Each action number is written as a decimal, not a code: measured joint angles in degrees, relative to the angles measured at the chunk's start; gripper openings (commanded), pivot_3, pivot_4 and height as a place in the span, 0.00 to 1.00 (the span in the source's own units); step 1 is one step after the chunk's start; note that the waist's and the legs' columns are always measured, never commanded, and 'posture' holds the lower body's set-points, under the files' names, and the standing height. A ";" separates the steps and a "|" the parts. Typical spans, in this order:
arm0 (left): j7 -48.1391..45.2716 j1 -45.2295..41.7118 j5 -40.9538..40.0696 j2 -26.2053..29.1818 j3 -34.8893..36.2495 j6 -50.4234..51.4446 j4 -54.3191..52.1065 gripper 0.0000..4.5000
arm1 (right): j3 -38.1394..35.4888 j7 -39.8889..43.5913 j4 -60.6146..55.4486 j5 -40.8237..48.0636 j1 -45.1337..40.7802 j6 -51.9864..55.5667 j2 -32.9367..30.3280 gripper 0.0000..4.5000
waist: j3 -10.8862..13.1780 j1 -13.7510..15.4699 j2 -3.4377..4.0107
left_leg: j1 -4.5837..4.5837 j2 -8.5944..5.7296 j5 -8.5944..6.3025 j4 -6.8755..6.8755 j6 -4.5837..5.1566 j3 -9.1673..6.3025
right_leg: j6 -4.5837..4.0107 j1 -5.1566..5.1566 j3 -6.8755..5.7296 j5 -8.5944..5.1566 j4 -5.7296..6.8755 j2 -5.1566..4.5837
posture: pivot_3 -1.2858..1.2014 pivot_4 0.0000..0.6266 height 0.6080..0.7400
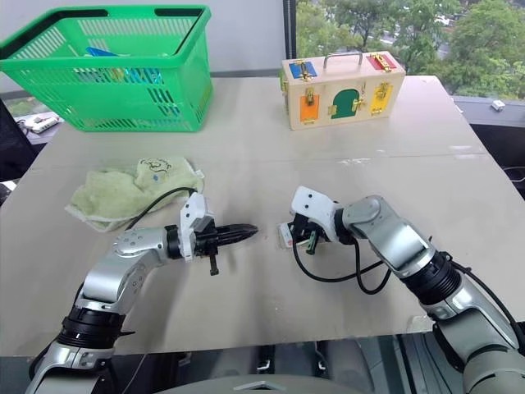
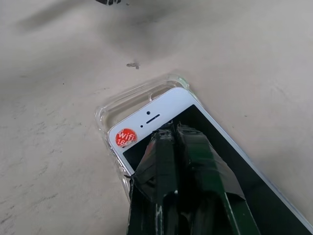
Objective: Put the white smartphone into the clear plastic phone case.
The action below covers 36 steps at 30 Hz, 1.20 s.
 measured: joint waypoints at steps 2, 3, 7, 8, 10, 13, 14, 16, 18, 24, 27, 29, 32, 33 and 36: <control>-0.02 -0.10 0.00 -0.07 -0.03 0.00 0.00 0.00 | -0.53 -0.71 1.01 -0.06 -0.03 -0.07 0.54 0.01 | -0.03 0.03 0.00 | 0.06 0.00 0.00 0.00 0.00 -0.02 | -0.11 0.07 -0.03 -0.06 0.00 0.00 | 0.52 0.24 1.00; -0.03 -0.10 0.00 -0.07 -0.02 0.00 0.00 0.00 | -0.69 -0.64 1.24 -0.05 -0.02 -0.07 0.53 0.01 | -0.04 0.13 0.00 | 0.13 0.00 0.00 0.00 0.00 -0.02 | -0.17 0.14 -0.03 -0.10 0.00 -0.01 | 0.52 0.24 1.00; -0.10 -0.05 0.00 -0.01 -0.02 -0.01 0.00 0.00 | -0.99 1.10 0.21 0.41 0.59 0.18 -0.90 0.01 | -0.04 0.78 0.00 | 0.22 0.00 -0.01 -0.02 0.00 -0.06 | -0.18 0.22 -0.09 -0.12 -0.06 -0.07 | 0.52 0.24 1.00; -0.10 -0.03 0.00 -0.01 -0.02 -0.01 0.00 0.00 | -1.02 1.15 -0.09 0.46 0.75 0.31 -0.96 0.01 | -0.04 0.81 0.00 | 0.21 0.00 -0.01 -0.02 0.00 -0.07 | -0.18 0.22 -0.11 -0.12 -0.08 -0.08 | 0.52 0.24 1.00; -0.12 0.02 0.00 0.02 -0.02 -0.02 0.00 0.00 | -1.22 1.05 -0.47 0.52 1.25 0.33 -0.67 0.01 | -0.05 0.73 -0.01 | 0.21 0.00 -0.02 -0.07 0.00 -0.06 | -0.18 0.23 -0.10 -0.12 -0.14 -0.09 | 0.52 0.24 1.00; -0.12 0.04 0.01 0.05 -0.04 -0.03 0.00 0.00 | -1.87 -0.39 0.63 0.37 1.48 0.33 1.25 0.01 | -0.08 0.61 -0.04 | 0.22 0.01 -0.01 -0.10 0.00 -0.07 | -0.18 0.28 -0.12 -0.12 -0.14 -0.07 | 0.52 0.24 1.00; -0.12 0.04 0.01 0.05 -0.05 -0.05 0.00 0.00 | -2.13 -0.91 1.32 0.29 1.42 0.33 1.96 0.01 | -0.09 0.56 -0.03 | 0.25 0.02 -0.01 -0.10 0.00 -0.06 | -0.18 0.28 -0.11 -0.12 -0.12 -0.07 | 0.52 0.24 1.00; -0.12 0.04 0.02 0.05 -0.05 -0.08 0.00 0.00 | -2.17 -1.42 1.93 0.17 1.22 0.32 2.23 0.01 | -0.08 0.58 -0.01 | 0.40 0.02 -0.02 -0.11 -0.01 -0.06 | -0.18 0.35 -0.11 -0.12 -0.12 -0.08 | 0.52 0.24 1.00; -0.12 0.04 0.02 0.05 -0.05 -0.11 0.00 0.00 | -2.19 -1.74 2.15 -0.03 1.23 0.32 2.21 0.01 | -0.08 0.74 -0.01 | 0.49 0.01 -0.05 -0.13 -0.06 -0.07 | -0.19 0.43 -0.20 -0.13 -0.13 -0.19 | 0.52 0.24 1.00; -0.10 0.49 0.04 0.08 -0.03 -0.28 0.03 0.00 | -2.22 2.34 -3.70 2.75 4.54 0.73 -1.45 0.01 | -0.06 0.80 0.02 | 0.40 -0.02 -0.17 -0.30 -0.25 -0.11 | -0.17 0.44 -0.61 -0.14 -0.40 -0.46 | 0.52 0.24 1.00; -0.09 0.50 0.06 0.02 -0.06 -0.54 0.05 0.00 | -2.57 3.03 -5.04 4.09 6.40 0.95 -1.12 0.01 | -0.05 0.67 0.03 | 0.28 -0.02 -0.05 -0.42 -0.03 -0.15 | -0.16 0.41 -0.68 -0.14 -0.51 -0.41 | 0.52 0.24 1.00; -0.09 0.50 0.07 -0.01 -0.06 -0.94 0.06 0.00 | -4.23 2.36 -4.96 4.43 7.38 -0.38 -0.44 0.01 | -0.04 0.64 0.04 | 0.11 -0.01 -0.04 -0.43 -0.02 -0.19 | -0.15 0.28 -0.72 -0.13 -0.52 -0.37 | 0.52 0.24 1.00; -0.07 0.52 0.10 -0.07 -0.07 -1.31 0.16 0.00 | -8.21 0.83 -4.75 6.12 9.47 -0.96 1.54 0.01 | 0.15 0.63 0.15 | -0.28 0.00 -0.02 -0.27 -0.01 -0.22 | 0.04 -0.08 -0.75 -0.01 -0.40 -0.33 | 0.52 0.24 1.00; -0.07 0.57 0.10 -0.07 -0.06 -1.38 0.16 0.00 | -9.49 0.41 -4.78 6.75 9.87 -0.69 1.55 0.01 | 0.31 0.65 0.24 | -0.28 -0.01 -0.02 -0.22 -0.01 -0.21 | 0.05 -0.08 -0.74 -0.01 -0.39 -0.34 | 0.52 0.24 1.00; -0.06 0.80 0.11 -0.08 -0.06 -1.59 0.19 0.00 | -12.21 -0.33 -5.88 7.84 10.52 0.78 0.36 0.01 | 0.63 0.78 0.35 | -0.35 -0.03 -0.02 -0.20 0.00 -0.22 | 0.04 -0.11 -0.76 -0.02 -0.39 -0.35 | 0.52 0.24 1.00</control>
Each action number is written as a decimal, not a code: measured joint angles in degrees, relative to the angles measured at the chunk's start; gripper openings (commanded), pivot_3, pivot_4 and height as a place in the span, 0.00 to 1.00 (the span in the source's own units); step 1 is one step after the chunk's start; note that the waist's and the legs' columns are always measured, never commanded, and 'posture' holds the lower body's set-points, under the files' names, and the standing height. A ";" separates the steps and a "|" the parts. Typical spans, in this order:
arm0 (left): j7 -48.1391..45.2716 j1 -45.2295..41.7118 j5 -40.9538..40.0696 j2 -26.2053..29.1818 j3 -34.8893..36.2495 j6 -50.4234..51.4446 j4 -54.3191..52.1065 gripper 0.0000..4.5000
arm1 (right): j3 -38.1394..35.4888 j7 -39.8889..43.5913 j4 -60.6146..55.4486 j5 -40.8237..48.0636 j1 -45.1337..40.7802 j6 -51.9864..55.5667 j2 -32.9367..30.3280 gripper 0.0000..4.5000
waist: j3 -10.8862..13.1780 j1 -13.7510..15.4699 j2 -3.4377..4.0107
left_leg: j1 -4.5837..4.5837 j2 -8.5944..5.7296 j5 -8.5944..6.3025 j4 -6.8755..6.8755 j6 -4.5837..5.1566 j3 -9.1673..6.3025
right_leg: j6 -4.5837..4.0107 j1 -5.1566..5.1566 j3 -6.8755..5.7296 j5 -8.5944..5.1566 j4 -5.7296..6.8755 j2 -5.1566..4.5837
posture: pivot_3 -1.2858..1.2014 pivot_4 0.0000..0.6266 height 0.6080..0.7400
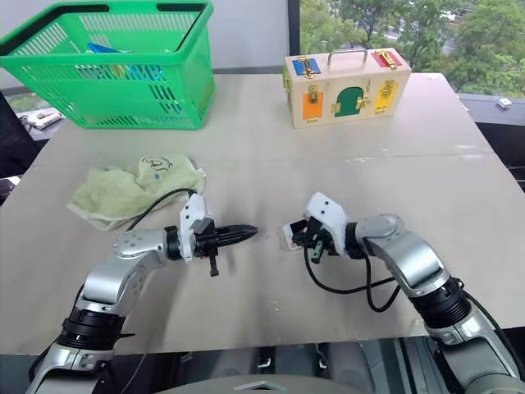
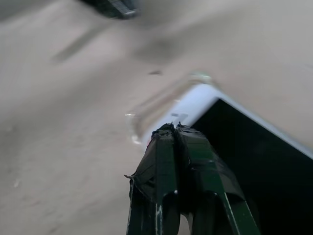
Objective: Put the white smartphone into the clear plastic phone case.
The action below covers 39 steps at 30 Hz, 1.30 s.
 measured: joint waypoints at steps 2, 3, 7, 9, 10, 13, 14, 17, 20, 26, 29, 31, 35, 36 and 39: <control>0.04 0.17 0.02 0.01 0.03 -0.20 0.07 0.00 | -1.76 0.11 -2.40 0.75 0.84 1.19 -3.11 0.01 | 0.14 0.08 0.00 | -0.12 -0.01 0.00 0.00 0.00 -0.01 | 0.01 -0.08 -0.02 0.00 -0.02 0.00 | 0.52 0.24 1.00; 0.05 0.18 0.02 0.01 0.03 -0.31 0.07 0.00 | -2.69 0.13 -3.26 1.15 1.21 1.68 -4.21 0.01 | 0.17 -0.01 -0.03 | -0.16 -0.02 -0.01 -0.03 0.00 0.01 | 0.01 -0.15 0.00 0.01 -0.03 0.00 | 0.52 0.24 1.00; 0.06 0.14 0.02 -0.13 -0.02 -0.62 0.07 0.00 | -4.18 -1.12 -3.68 1.47 1.27 1.92 -4.72 0.01 | 0.23 -0.35 -0.09 | -0.49 0.03 0.00 -0.04 -0.01 0.06 | 0.02 -0.53 0.10 0.02 0.05 0.19 | 0.52 0.24 1.00; 0.06 0.13 0.03 -0.30 -0.04 -0.72 0.16 0.00 | -5.53 -2.91 -1.97 0.70 1.17 0.98 -4.71 0.01 | 0.26 -0.21 -0.08 | -0.57 0.03 0.01 -0.02 -0.02 0.00 | 0.02 -0.60 0.08 0.02 0.09 0.29 | 0.52 0.24 1.00; 0.06 0.13 0.04 -0.38 -0.05 -0.74 0.23 0.00 | -6.16 -3.78 -0.97 0.24 0.85 0.48 -4.71 0.01 | 0.26 -0.14 -0.08 | -0.57 0.03 0.01 0.00 -0.02 0.00 | 0.02 -0.59 0.07 0.02 0.10 0.34 | 0.52 0.24 1.00; 0.14 0.13 0.17 -0.64 -0.27 -0.75 0.27 0.00 | -7.91 -5.45 1.66 -0.91 0.00 -0.80 -4.72 0.01 | 0.27 -0.11 -0.08 | -0.60 0.02 0.01 0.06 -0.01 0.02 | 0.04 -0.59 0.08 0.03 0.10 0.42 | 0.52 0.24 1.00; 0.28 0.11 0.37 -0.92 -0.40 -0.77 0.28 0.00 | -8.02 -5.68 2.34 -0.88 -0.44 -0.99 -4.63 0.01 | 0.27 -0.12 -0.08 | -0.60 0.02 0.01 0.09 -0.01 0.04 | 0.04 -0.59 0.10 0.03 0.10 0.42 | 0.52 0.24 1.00; 0.98 0.03 0.93 -1.46 -1.20 -0.84 0.30 0.00 | -8.02 -5.68 2.88 -0.62 -2.21 -1.21 -4.21 0.01 | 0.28 -0.20 -0.08 | -0.62 0.02 0.01 0.11 -0.01 0.03 | 0.05 -0.60 0.11 0.03 0.12 0.42 | 0.52 0.24 1.00; 1.14 0.01 1.08 -1.64 -1.69 -0.89 0.32 0.00 | -7.76 -4.87 2.76 0.06 -3.87 -1.35 -3.34 0.01 | 0.28 -0.18 -0.08 | -0.62 0.03 0.01 0.10 -0.01 -0.02 | 0.04 -0.60 0.08 0.03 0.14 0.46 | 0.52 0.24 1.00; 1.41 -0.17 1.11 -1.79 -1.71 -1.07 0.70 0.00 | 0.84 -0.90 0.41 1.63 -6.63 0.94 -1.12 0.01 | 0.28 -0.22 -0.08 | -0.63 0.08 0.01 0.11 -0.01 -0.04 | 0.03 -0.60 0.08 0.03 0.16 0.52 | 0.52 0.24 1.00; 2.27 0.05 1.11 -1.99 -1.74 -1.01 0.44 0.00 | 7.66 -0.19 2.09 -1.33 -8.39 0.89 -1.58 0.01 | 0.28 -0.15 -0.08 | -0.62 0.04 0.01 0.17 0.00 -0.01 | 0.04 -0.59 0.10 0.04 0.18 0.46 | 0.52 0.24 1.00; 2.68 0.24 1.11 -2.02 -1.78 -0.80 0.03 0.00 | 9.83 0.17 3.48 -2.87 -10.62 0.90 -1.63 0.01 | 0.25 -0.15 -0.13 | -0.55 0.03 0.02 0.21 0.00 0.02 | 0.04 -0.54 0.11 0.04 0.22 0.43 | 0.52 0.24 1.00; 3.47 1.03 1.09 -1.97 -1.76 -0.63 -0.84 0.00 | 13.68 1.44 4.93 -5.31 -13.44 0.88 -2.13 0.01 | 0.21 -0.08 -0.14 | -0.09 0.04 0.01 0.21 0.01 0.06 | 0.03 -0.17 0.11 0.03 0.28 0.25 | 0.52 0.24 1.00; 3.70 1.36 1.09 -1.97 -1.78 -0.58 -1.23 0.00 | 14.01 1.52 5.41 -5.52 -13.73 0.93 -2.06 0.01 | 0.20 -0.07 -0.16 | 0.05 0.06 0.01 0.21 0.00 0.01 | 0.01 -0.02 0.08 0.01 0.26 0.20 | 0.52 0.24 1.00; 4.00 2.34 1.07 -1.93 -1.77 -0.43 -2.44 0.00 | 12.98 1.37 5.73 -5.48 -13.39 1.63 -1.19 0.01 | 0.17 -0.07 -0.17 | 0.13 0.06 0.01 0.21 0.00 -0.03 | -0.02 0.07 0.04 0.00 0.26 0.14 | 0.52 0.24 1.00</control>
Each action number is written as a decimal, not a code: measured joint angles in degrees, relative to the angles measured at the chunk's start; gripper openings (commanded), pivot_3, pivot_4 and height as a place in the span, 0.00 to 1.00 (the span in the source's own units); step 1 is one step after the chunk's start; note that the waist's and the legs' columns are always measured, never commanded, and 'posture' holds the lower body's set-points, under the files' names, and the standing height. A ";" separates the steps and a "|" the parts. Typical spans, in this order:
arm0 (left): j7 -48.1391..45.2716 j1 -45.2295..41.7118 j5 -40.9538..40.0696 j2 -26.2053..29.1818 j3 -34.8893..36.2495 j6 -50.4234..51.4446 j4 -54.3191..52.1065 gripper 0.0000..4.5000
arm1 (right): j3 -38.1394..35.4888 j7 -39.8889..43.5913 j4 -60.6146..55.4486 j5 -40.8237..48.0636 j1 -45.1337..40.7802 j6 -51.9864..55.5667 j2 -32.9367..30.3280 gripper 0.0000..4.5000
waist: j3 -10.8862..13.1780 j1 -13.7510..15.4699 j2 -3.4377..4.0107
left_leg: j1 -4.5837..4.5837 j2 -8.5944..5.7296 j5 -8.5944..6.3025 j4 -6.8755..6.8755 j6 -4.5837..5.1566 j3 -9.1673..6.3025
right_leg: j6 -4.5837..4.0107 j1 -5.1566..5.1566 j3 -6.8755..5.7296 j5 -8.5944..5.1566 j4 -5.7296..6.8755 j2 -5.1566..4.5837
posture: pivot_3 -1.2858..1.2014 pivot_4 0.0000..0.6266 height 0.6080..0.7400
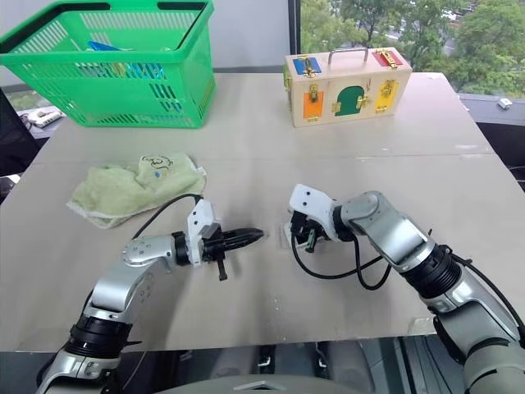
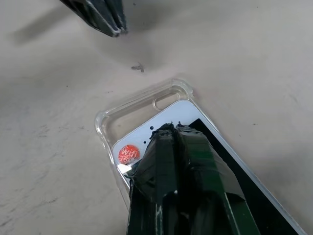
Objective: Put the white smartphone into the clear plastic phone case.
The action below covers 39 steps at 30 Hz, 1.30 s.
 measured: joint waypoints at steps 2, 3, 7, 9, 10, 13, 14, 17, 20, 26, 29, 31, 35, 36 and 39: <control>0.52 0.23 0.00 0.00 -0.14 0.24 -0.50 0.00 | -3.12 -0.21 0.00 1.37 1.51 1.28 1.04 0.01 | 0.00 0.01 0.00 | -0.01 -0.01 0.00 0.00 0.00 0.01 | 0.02 -0.01 0.01 0.02 0.02 -0.03 | 0.52 0.24 1.00; 0.60 0.28 0.00 0.00 -0.14 0.28 -0.52 0.00 | -4.07 -0.27 -0.31 2.05 2.10 1.58 1.25 0.01 | 0.00 0.01 0.00 | -0.02 -0.01 0.00 0.00 0.00 0.00 | 0.02 -0.01 0.00 0.02 0.02 -0.02 | 0.52 0.24 1.00; 1.19 0.79 0.08 -0.13 -0.49 0.29 -0.78 0.00 | -13.06 -1.46 -3.10 7.86 6.54 4.75 3.30 0.01 | 0.12 0.01 0.07 | -0.25 -0.03 0.00 -0.02 0.00 0.04 | 0.03 -0.18 0.04 0.03 0.00 -0.02 | 0.52 0.24 1.00; 1.60 0.75 0.22 -0.19 -0.64 0.28 -0.80 0.00 | -17.63 -2.08 -6.46 10.06 6.76 5.96 2.87 0.01 | 0.12 -0.02 0.06 | -0.45 -0.03 0.00 -0.02 0.00 0.07 | 0.03 -0.40 0.08 0.05 0.02 -0.01 | 0.52 0.24 1.00; 1.71 0.72 0.38 -0.21 -0.88 0.28 -0.80 0.00 | -19.62 -2.73 -7.92 10.66 6.72 6.32 2.59 0.01 | 0.12 -0.05 0.06 | -0.48 -0.03 0.00 -0.03 0.00 0.07 | 0.04 -0.43 0.08 0.05 0.01 0.02 | 0.52 0.24 1.00; 1.76 0.61 1.08 -0.25 -1.95 0.28 -0.73 0.00 | -22.70 -5.09 -9.85 10.68 6.76 6.67 0.68 0.01 | 0.13 -0.06 0.06 | -0.47 -0.03 0.00 -0.07 0.00 0.07 | 0.04 -0.44 0.07 0.03 0.01 0.07 | 0.52 0.24 1.00; 1.74 0.44 1.13 -0.33 -2.22 0.27 -0.66 0.00 | -22.81 -5.82 -9.88 10.05 6.90 6.56 -0.38 0.01 | 0.13 -0.05 0.07 | -0.47 -0.03 0.00 -0.06 0.00 0.06 | 0.04 -0.45 0.07 0.03 0.01 0.07 | 0.52 0.24 1.00; 1.69 -0.15 1.37 -0.52 -2.64 0.12 -0.08 0.00 | -22.00 -7.62 -9.61 6.07 8.61 4.90 -6.57 0.01 | 0.14 0.14 0.05 | -0.48 -0.07 0.00 -0.06 0.00 0.07 | 0.05 -0.45 0.06 0.03 0.00 0.07 | 0.52 0.24 1.00; 1.67 -1.26 2.07 -0.72 -2.90 0.07 1.31 0.00 | -20.44 -7.73 -8.62 2.99 10.89 3.41 -10.96 0.01 | 0.15 -0.03 0.03 | -0.48 -0.07 0.00 -0.06 0.01 0.12 | 0.06 -0.45 0.09 0.03 -0.02 0.10 | 0.52 0.24 1.00; 1.68 -3.54 2.52 -1.46 -4.30 0.09 2.05 0.00 | -16.73 -6.22 -8.01 1.14 12.47 2.71 -13.07 0.01 | 0.16 -0.20 0.03 | -0.48 0.00 0.00 -0.08 0.00 0.14 | 0.05 -0.52 0.19 0.03 0.01 0.33 | 0.52 0.24 1.00; 1.67 -3.55 3.00 -1.44 -4.79 0.09 2.30 0.00 | -16.13 -4.37 -9.77 2.70 13.46 2.88 -12.98 0.01 | 0.16 -0.11 0.02 | -0.48 0.01 0.00 -0.08 0.00 0.14 | 0.05 -0.52 0.21 0.03 0.01 0.38 | 0.52 0.24 1.00; 1.61 -3.54 3.34 -1.41 -4.84 0.08 2.50 0.00 | -15.73 -3.30 -10.89 3.55 13.59 2.90 -12.93 0.01 | 0.16 -0.13 0.02 | -0.48 0.00 0.00 -0.07 0.00 0.15 | 0.06 -0.52 0.24 0.03 0.01 0.38 | 0.52 0.24 1.00; 1.20 -3.46 3.42 -1.25 -4.82 -0.81 3.16 0.00 | -15.42 -1.36 -12.82 5.54 13.91 2.89 -12.49 0.01 | 0.16 -0.10 0.01 | -0.47 0.00 0.00 -0.06 0.00 0.15 | 0.06 -0.51 0.23 0.03 0.01 0.37 | 0.52 0.24 1.00; 0.94 -3.46 3.45 -1.15 -4.81 -1.24 3.44 0.00 | -15.40 -1.10 -13.04 5.77 13.91 2.89 -12.49 0.01 | 0.16 -0.12 0.01 | -0.46 0.00 0.00 -0.06 0.00 0.15 | 0.06 -0.51 0.24 0.03 0.01 0.37 | 0.52 0.24 1.00; 0.39 -3.41 3.46 -0.79 -4.77 -2.68 4.43 0.00 | -14.75 -0.75 -13.33 5.71 13.89 2.74 -12.62 0.01 | 0.16 -0.19 0.01 | -0.44 0.02 0.00 -0.06 0.00 0.15 | 0.05 -0.51 0.25 0.03 0.04 0.39 | 0.52 0.24 1.00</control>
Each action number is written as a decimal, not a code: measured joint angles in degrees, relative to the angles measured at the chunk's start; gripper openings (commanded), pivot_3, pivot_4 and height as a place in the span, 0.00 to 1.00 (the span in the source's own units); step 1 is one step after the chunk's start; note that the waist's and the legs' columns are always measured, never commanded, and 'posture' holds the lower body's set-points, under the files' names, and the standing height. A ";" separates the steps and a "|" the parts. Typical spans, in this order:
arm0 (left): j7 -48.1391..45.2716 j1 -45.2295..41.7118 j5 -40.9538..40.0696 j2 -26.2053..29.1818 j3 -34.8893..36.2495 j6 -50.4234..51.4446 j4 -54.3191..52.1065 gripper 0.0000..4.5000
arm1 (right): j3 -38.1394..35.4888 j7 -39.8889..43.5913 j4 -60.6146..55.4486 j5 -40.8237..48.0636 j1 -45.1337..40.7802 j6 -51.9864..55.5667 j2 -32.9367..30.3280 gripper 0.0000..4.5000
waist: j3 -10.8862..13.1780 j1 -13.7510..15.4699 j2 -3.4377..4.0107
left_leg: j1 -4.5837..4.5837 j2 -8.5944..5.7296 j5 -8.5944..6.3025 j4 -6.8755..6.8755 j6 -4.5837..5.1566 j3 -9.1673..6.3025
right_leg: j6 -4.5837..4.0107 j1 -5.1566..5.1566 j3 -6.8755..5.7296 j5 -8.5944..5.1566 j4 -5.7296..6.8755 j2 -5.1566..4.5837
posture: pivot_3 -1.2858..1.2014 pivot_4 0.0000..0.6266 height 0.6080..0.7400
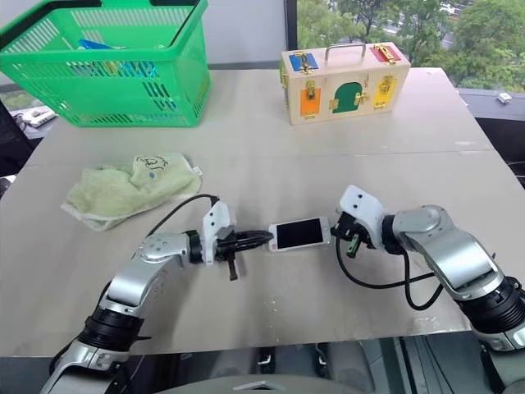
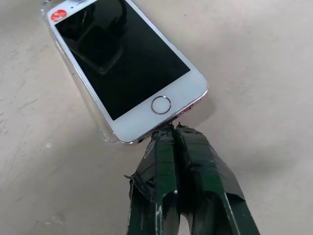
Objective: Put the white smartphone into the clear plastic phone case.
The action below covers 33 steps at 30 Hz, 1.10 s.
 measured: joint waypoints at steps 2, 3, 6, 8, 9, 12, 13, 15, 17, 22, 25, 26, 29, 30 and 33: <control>-0.19 0.07 -0.13 0.23 0.24 -0.55 0.42 0.00 | 1.05 0.16 0.00 -0.21 0.00 -0.13 -0.05 0.01 | 0.00 -0.04 0.00 | 0.02 0.02 0.00 0.00 0.00 0.00 | 0.00 0.00 0.01 0.00 0.02 0.00 | 0.52 0.24 1.00; -0.47 0.14 -0.33 0.37 0.87 -0.56 0.83 0.00 | 1.32 0.18 0.00 -0.29 0.00 -0.36 -0.05 0.01 | 0.00 -0.09 0.00 | 0.03 0.03 0.00 0.00 0.00 0.00 | 0.00 0.00 0.02 0.00 0.03 0.00 | 0.52 0.24 1.00; -1.39 0.66 -0.76 2.29 2.56 -1.09 2.27 0.00 | 1.60 0.23 -0.01 -0.47 -0.01 -0.98 -0.05 0.01 | 0.00 -0.21 0.00 | 0.06 0.05 0.00 0.00 0.00 0.00 | -0.01 0.00 0.02 0.00 0.05 0.01 | 0.52 0.24 1.00; -2.69 1.76 -0.98 4.65 3.98 -1.75 3.35 0.00 | 1.82 0.48 -0.20 -0.49 0.03 -1.13 -0.09 0.01 | 0.00 -0.36 0.01 | 0.07 0.07 0.00 -0.01 0.00 -0.01 | -0.02 -0.01 0.02 -0.01 0.06 -0.01 | 0.52 0.24 1.00; -3.20 1.94 -0.99 5.15 4.29 -2.00 3.41 0.00 | 1.86 0.54 -0.27 -0.50 0.02 -1.17 -0.09 0.01 | 0.00 -0.31 0.01 | 0.07 0.06 0.00 -0.01 0.00 0.00 | -0.02 0.00 0.01 -0.01 0.06 -0.02 | 0.52 0.24 1.00; -4.14 2.41 -0.87 5.59 4.38 -3.09 3.57 0.00 | 2.41 0.62 -0.54 -0.50 0.03 -1.21 -0.08 0.01 | 0.00 -0.10 0.01 | 0.07 0.03 0.00 0.00 0.00 0.07 | -0.01 0.00 0.04 0.00 0.04 -0.20 | 0.52 0.24 1.00; -4.25 2.41 -0.80 5.59 4.37 -3.18 3.57 0.00 | 2.57 0.62 -0.56 -0.51 0.03 -1.21 -0.08 0.01 | 0.00 -0.09 0.01 | 0.07 0.02 0.00 0.00 0.00 0.09 | 0.00 0.00 0.05 0.00 0.04 -0.21 | 0.52 0.24 1.00; -4.28 2.40 -0.55 5.57 4.27 -3.35 3.54 0.00 | 2.74 0.61 -0.71 -0.51 0.05 -1.21 -0.09 0.01 | 0.00 -0.09 0.01 | 0.07 0.01 0.00 0.00 0.00 0.12 | 0.00 0.00 0.07 0.00 0.04 -0.22 | 0.52 0.24 1.00; -4.24 2.17 -0.02 5.52 3.94 -3.35 3.33 0.00 | 2.76 0.60 -0.84 -0.52 0.05 -1.21 -0.10 0.01 | 0.00 0.02 0.01 | 0.07 0.01 0.00 0.00 0.00 0.10 | 0.00 0.00 0.06 0.00 0.04 -0.21 | 0.52 0.24 1.00; -3.54 1.44 1.12 5.04 2.29 -1.90 1.90 0.00 | 3.71 0.63 -1.28 -0.55 -0.85 -1.12 0.49 0.01 | 0.00 0.28 0.01 | 0.07 -0.03 0.00 0.02 0.00 0.09 | 0.00 0.02 0.03 0.00 0.05 -0.20 | 0.52 0.24 1.00; -3.53 1.25 1.12 4.88 2.18 -0.77 1.53 0.00 | 5.16 0.63 -1.36 -1.29 -2.59 -0.65 1.06 0.01 | 0.00 0.17 0.01 | 0.08 -0.05 0.00 0.05 0.00 0.12 | 0.01 0.04 0.06 0.01 0.05 -0.20 | 0.52 0.24 1.00; -3.53 1.23 1.12 4.89 2.21 -0.23 1.33 0.00 | 5.76 0.68 -1.23 -1.50 -3.23 -0.35 1.26 0.01 | -0.01 0.16 0.01 | 0.10 -0.04 0.00 0.05 0.00 0.12 | 0.01 0.05 0.06 0.01 0.06 -0.20 | 0.52 0.24 1.00; -3.52 1.23 1.14 4.94 2.27 0.18 1.15 0.00 | 7.48 0.76 -0.20 -2.32 -4.09 0.23 1.86 0.01 | -0.01 0.15 0.01 | 0.14 -0.02 0.00 0.05 0.00 0.09 | 0.00 0.07 0.05 0.00 0.09 -0.21 | 0.52 0.24 1.00; -3.52 1.24 1.14 4.92 2.28 0.27 1.10 0.00 | 7.59 0.80 0.11 -2.38 -4.10 0.25 2.16 0.01 | -0.01 0.15 0.01 | 0.15 0.00 0.00 0.05 0.00 0.09 | 0.00 0.07 0.05 0.00 0.09 -0.20 | 0.52 0.24 1.00; -3.51 1.24 1.15 5.00 2.37 0.71 0.99 0.00 | 7.79 1.38 1.01 -2.43 -4.37 0.21 2.81 0.01 | -0.02 0.08 0.02 | 0.22 0.00 0.00 0.05 0.00 0.11 | 0.00 0.11 0.07 0.00 0.12 -0.20 | 0.52 0.24 1.00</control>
